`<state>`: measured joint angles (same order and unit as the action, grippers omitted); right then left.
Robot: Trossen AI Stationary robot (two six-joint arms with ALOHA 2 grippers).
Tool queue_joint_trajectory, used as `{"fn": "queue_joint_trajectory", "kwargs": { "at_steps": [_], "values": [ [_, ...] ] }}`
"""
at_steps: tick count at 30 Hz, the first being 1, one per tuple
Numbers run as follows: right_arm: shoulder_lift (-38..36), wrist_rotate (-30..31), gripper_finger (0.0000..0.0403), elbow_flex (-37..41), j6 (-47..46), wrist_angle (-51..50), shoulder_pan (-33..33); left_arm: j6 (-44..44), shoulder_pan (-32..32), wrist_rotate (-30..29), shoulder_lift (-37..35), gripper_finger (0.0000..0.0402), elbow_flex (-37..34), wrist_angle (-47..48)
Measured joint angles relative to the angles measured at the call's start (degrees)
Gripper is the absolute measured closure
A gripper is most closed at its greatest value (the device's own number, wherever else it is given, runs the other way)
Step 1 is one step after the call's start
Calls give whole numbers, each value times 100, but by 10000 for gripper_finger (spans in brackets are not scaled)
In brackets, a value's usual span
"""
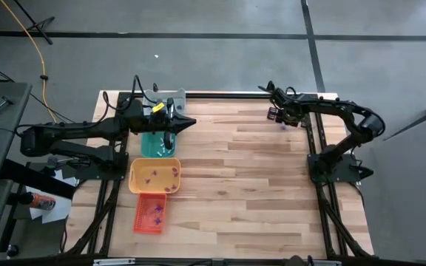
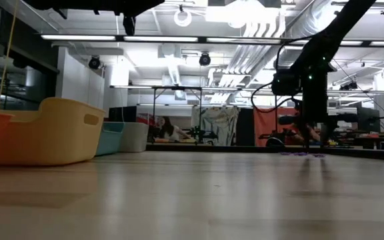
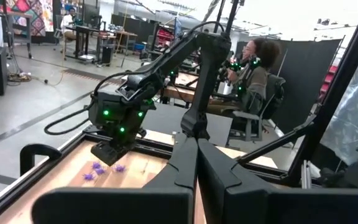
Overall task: Sort Halloween decoration
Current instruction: Put the purple spider toy in the orange bin
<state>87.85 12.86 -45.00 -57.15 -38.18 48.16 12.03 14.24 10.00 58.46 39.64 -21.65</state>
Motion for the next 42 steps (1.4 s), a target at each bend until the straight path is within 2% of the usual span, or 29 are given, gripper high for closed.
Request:
{"fn": "queue_joint_trajectory", "kwargs": {
  "at_steps": [7,14,18,22,24,27,29,35,38,42],
  "values": [
    [-33,-137,260,563,-1013,312,103,-118,0,-2,11,401,0,2],
    [-49,-212,288,792,-1319,561,-83,-118,0,-2,13,402,0,2],
    [-46,-173,325,799,-1317,474,-332,-116,-2,-2,13,402,0,2],
    [-42,-82,381,802,-1245,391,-582,22,-2,-4,13,402,0,4],
    [-79,-42,396,818,-1041,400,-693,92,-2,-4,13,402,0,2],
    [-298,-99,398,757,-668,390,-856,138,-2,-4,-18,401,-3,9],
    [-605,-456,401,730,-377,387,-973,135,-2,-4,-76,401,-7,-59],
    [-1864,-701,402,591,1063,1911,-1419,107,25,-26,-246,401,-7,-185],
    [-2401,-1109,402,580,1913,3046,-1821,31,42,-82,-254,401,-7,-182],
    [-2762,-1765,402,578,3192,4423,-2564,30,42,-285,-157,402,-7,-242]
  ]
}}
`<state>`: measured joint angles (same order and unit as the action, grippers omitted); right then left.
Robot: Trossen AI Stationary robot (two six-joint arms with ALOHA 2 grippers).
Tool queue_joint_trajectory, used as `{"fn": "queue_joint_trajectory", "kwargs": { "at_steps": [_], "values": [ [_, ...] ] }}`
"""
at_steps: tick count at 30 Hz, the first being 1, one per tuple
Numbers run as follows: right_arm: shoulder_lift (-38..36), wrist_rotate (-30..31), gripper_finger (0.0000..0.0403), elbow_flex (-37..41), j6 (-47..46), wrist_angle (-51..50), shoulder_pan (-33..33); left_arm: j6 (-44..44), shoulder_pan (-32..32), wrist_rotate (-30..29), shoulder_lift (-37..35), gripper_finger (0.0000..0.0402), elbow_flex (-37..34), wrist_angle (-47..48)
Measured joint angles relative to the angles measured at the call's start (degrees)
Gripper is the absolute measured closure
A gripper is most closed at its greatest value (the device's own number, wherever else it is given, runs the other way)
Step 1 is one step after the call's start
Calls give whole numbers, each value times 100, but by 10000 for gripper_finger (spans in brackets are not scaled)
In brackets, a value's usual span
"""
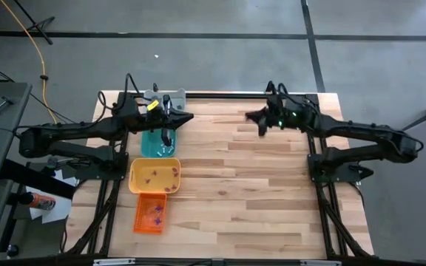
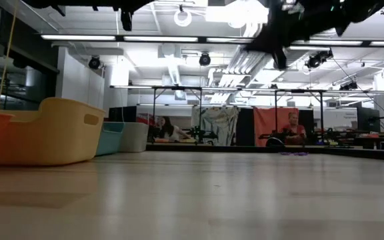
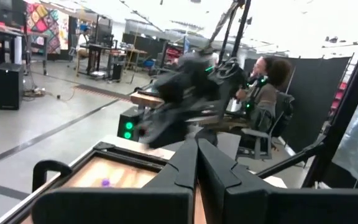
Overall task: Sort Halloween decoration
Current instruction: Put the purple spider toy in the orange bin
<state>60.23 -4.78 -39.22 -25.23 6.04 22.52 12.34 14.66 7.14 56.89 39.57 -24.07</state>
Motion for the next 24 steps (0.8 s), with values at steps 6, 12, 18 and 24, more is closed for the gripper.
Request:
{"fn": "queue_joint_trajectory", "kwargs": {
  "at_steps": [6,12,18,24],
  "values": [
    [-44,-196,403,-4,1835,1434,-1036,2,-56,126,371,402,2,-520],
    [-45,69,403,-4,2015,1565,-1319,-238,-355,124,779,402,2,-765],
    [-46,68,403,-7,2015,1563,-1322,-302,-474,113,1010,402,2,-766],
    [-46,55,403,-11,1974,1563,-1320,-305,-470,65,988,401,2,-759]
  ]
}}
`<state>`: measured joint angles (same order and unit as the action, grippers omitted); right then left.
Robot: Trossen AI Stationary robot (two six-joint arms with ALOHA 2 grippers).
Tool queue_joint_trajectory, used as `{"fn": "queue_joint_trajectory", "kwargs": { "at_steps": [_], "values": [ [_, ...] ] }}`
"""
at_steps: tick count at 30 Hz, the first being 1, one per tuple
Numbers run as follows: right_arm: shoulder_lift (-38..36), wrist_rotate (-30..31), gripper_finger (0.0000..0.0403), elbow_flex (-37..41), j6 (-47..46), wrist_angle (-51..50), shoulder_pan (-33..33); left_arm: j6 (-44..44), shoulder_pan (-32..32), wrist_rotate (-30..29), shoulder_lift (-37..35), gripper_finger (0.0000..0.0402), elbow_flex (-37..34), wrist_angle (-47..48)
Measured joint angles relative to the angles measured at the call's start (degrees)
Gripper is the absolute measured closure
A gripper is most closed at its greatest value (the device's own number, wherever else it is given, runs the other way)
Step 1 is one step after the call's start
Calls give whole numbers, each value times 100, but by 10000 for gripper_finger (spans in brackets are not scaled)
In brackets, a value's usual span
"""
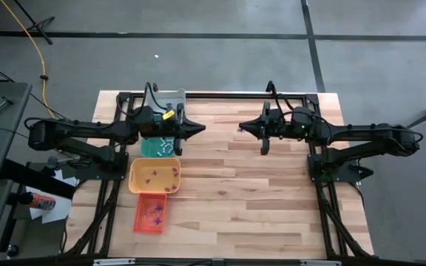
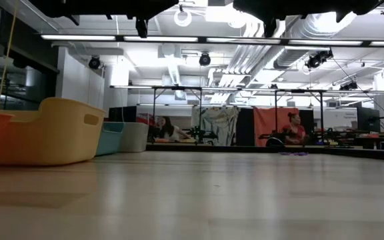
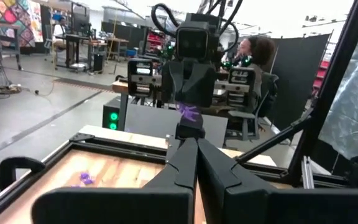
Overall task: Sort Halloween decoration
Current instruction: Put the purple spider toy in the orange bin
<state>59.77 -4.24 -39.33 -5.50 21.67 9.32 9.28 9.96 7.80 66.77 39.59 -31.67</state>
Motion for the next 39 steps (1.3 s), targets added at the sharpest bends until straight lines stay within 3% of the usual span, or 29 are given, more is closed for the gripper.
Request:
{"fn": "queue_joint_trajectory", "kwargs": {
  "at_steps": [5,7,12,18,23,29,39],
  "values": [
    [247,-83,403,-14,-220,-304,-1,-52,26,-100,-22,401,2,-3],
    [619,-414,403,-13,-361,-357,-63,-83,45,-271,-22,401,2,15],
    [2030,-929,403,-11,-324,-119,-512,-150,96,-541,-21,401,2,44],
    [3955,-930,403,-288,-304,1369,-1100,-268,98,-596,-23,402,2,54],
    [5209,-928,403,-1459,228,1626,-1479,-498,107,-683,-25,402,2,111],
    [6423,-1029,403,-3413,1152,1620,-1796,-549,130,-702,-24,401,2,99],
    [8113,-1903,403,-6112,841,1008,-1875,-488,126,-702,-25,401,2,92]
  ]
}}
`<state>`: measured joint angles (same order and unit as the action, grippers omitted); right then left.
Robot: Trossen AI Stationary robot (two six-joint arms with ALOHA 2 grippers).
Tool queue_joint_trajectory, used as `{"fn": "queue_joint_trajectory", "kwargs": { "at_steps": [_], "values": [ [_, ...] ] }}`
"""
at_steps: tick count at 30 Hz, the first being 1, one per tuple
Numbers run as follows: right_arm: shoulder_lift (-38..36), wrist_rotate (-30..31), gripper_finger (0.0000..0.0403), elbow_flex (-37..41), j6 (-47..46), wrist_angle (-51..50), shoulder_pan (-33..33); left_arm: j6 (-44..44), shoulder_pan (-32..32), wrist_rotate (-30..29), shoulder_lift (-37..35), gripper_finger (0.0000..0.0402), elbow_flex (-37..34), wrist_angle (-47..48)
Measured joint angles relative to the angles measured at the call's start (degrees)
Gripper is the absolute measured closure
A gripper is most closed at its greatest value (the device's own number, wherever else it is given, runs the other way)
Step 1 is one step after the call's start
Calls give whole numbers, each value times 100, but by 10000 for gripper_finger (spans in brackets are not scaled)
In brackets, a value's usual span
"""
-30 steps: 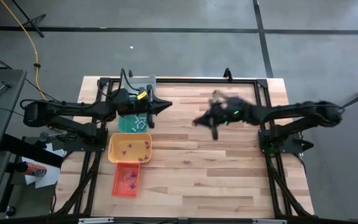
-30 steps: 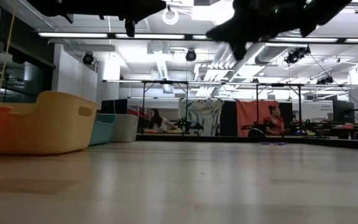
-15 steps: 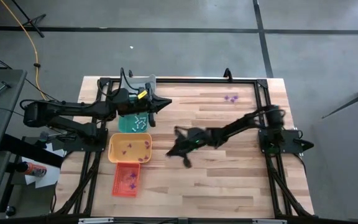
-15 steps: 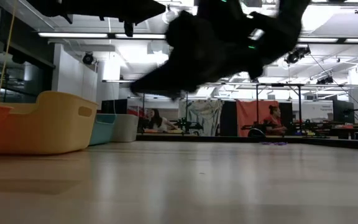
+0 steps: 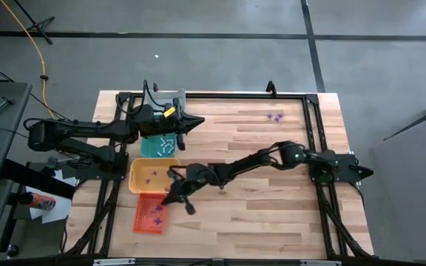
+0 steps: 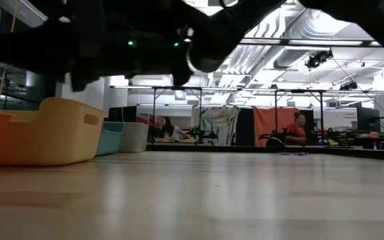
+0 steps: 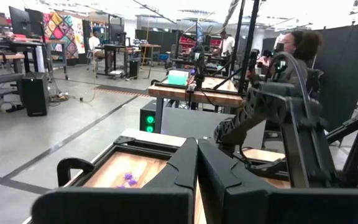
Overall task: Sort Halloween decoration
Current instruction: Put the purple spider toy in the orange bin
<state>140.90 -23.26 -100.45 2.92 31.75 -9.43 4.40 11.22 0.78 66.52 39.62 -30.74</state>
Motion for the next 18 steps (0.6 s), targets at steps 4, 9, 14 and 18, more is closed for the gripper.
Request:
{"fn": "queue_joint_trajectory", "kwargs": {
  "at_steps": [4,9,14,18],
  "values": [
    [297,-238,396,-474,-552,-150,-42,0,0,1,2,401,0,-2],
    [376,-45,350,-615,-407,-72,-119,55,0,2,0,402,0,-3],
    [374,187,256,-684,-291,-43,-112,246,0,0,0,401,0,-2],
    [374,309,178,-684,-156,-58,-69,251,0,2,1,401,0,-25]
  ]
}}
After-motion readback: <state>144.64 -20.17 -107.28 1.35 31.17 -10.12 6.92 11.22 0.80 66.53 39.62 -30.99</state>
